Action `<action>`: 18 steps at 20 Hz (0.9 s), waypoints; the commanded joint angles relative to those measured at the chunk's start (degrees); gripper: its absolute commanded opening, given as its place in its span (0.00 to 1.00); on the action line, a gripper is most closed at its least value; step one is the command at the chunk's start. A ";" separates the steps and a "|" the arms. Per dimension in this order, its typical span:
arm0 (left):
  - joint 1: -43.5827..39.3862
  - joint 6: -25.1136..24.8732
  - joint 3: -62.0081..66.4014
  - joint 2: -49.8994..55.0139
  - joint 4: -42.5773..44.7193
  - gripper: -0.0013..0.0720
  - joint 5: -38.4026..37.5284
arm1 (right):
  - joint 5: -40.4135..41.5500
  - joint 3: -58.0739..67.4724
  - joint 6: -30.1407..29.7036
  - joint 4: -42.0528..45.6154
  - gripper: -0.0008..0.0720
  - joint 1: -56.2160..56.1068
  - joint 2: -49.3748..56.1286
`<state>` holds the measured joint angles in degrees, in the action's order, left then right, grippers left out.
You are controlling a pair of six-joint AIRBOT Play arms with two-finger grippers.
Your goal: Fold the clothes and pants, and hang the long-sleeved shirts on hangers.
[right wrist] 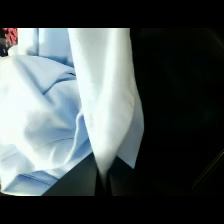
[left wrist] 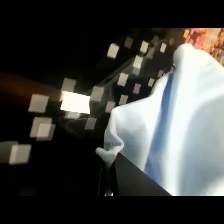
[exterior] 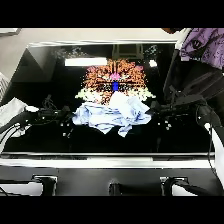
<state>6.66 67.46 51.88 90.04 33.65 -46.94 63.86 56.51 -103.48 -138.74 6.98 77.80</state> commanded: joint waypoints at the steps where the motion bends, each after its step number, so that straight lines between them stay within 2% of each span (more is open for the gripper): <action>1: 0.13 4.57 8.02 -3.78 3.54 0.04 0.76 | -2.25 5.42 -0.68 0.46 0.06 -0.04 -3.30; 4: 0.87 15.39 25.22 -9.66 20.33 0.04 -1.79 | -2.25 21.77 1.97 2.99 0.06 -0.04 -4.55; 6: 1.01 19.67 38.34 -13.33 29.90 0.04 -5.25 | -2.21 34.62 4.98 7.32 0.06 -0.04 -5.97; 9: 1.01 22.93 52.11 -18.78 38.14 0.04 -8.94 | -1.77 49.27 7.98 15.47 0.06 -0.04 -10.21; 11: 1.01 24.37 56.04 -23.56 42.14 0.04 -10.73 | -1.22 54.75 8.94 21.00 0.06 -0.04 -14.71; 14: 1.01 26.23 56.24 -31.47 45.46 0.04 -13.77 | 0.70 56.50 10.10 25.81 0.06 -0.04 -23.02; 18: 1.01 26.77 56.24 -37.97 45.59 0.04 -17.35 | 3.15 56.50 11.76 26.69 0.06 -0.04 -30.62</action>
<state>7.60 92.79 107.11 56.90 76.88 -61.39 65.69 111.83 -93.71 -115.00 6.96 52.38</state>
